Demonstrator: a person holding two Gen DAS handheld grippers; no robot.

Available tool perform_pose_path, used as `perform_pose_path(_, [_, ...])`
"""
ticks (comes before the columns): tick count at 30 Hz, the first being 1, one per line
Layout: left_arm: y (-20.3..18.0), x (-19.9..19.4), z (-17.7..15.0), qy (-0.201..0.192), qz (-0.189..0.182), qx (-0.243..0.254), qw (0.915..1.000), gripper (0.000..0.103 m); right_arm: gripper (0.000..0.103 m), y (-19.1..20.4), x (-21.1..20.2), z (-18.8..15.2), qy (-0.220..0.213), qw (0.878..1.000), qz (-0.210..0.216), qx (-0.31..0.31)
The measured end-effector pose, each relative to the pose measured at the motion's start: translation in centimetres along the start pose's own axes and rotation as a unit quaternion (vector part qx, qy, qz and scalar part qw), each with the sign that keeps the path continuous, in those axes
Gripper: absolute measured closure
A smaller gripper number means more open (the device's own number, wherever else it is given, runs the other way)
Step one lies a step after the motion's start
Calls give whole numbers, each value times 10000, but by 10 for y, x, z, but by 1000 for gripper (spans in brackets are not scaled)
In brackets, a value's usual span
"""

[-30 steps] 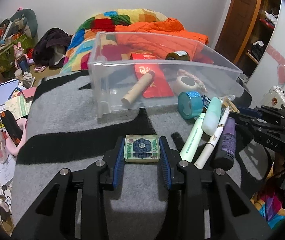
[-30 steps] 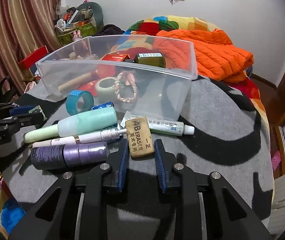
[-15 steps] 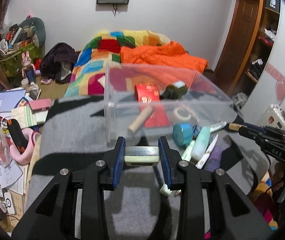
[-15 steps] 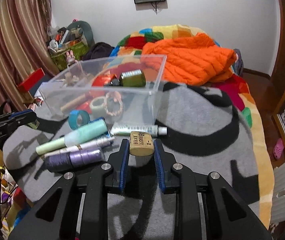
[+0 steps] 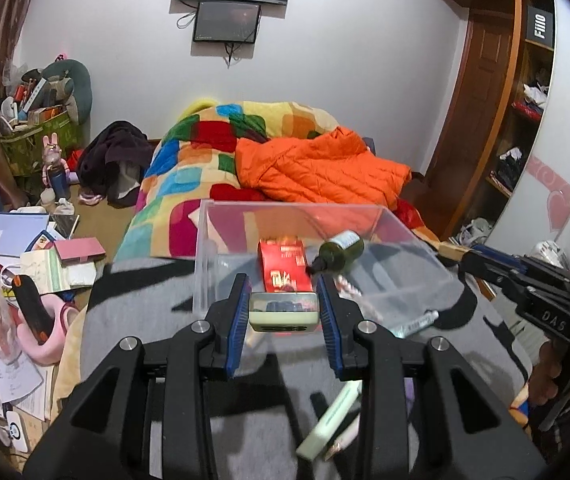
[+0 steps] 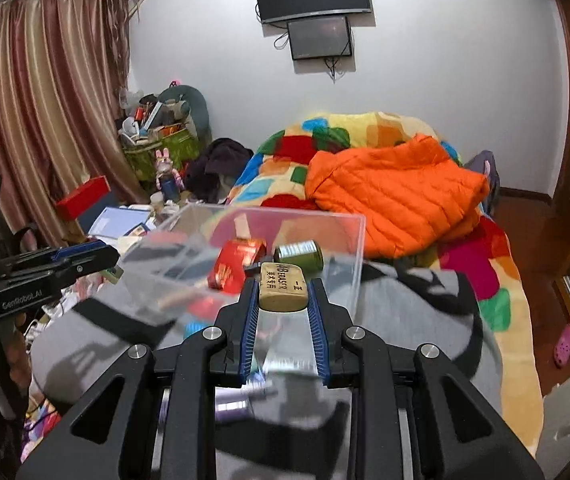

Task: Organize objects
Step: 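Carry the tile and eraser into the clear box and open both grippers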

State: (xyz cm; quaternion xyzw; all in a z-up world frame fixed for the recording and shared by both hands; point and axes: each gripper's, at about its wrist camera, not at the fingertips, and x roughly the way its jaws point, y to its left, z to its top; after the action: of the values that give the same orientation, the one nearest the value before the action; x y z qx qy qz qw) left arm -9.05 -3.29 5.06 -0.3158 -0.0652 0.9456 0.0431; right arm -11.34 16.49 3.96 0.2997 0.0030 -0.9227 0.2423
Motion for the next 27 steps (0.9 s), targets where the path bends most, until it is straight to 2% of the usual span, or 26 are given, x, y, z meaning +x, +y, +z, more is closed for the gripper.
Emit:
perform_pose_path(6, [2, 19, 10, 43, -67, -73, 9999, 70, 81, 6, 27, 11, 95, 9999, 99, 65])
perform_pose_path(16, [3, 71, 6, 570, -108, -150, 9982, 70, 81, 7, 79, 10, 696, 9975, 100, 50])
perform_pose_path(21, [2, 78, 3, 658, -192, -147, 9975, 70, 81, 11, 89, 3, 916, 9956, 181, -62])
perform_pose_path(25, [-1, 73, 4, 593, -194, -49, 9980, 69, 80, 17, 86, 1, 869, 9959, 21, -266])
perform_pose_path(27, [-3, 71, 4, 576, -204, -14, 9981, 69, 77, 18, 84, 2, 875, 9957, 60, -287])
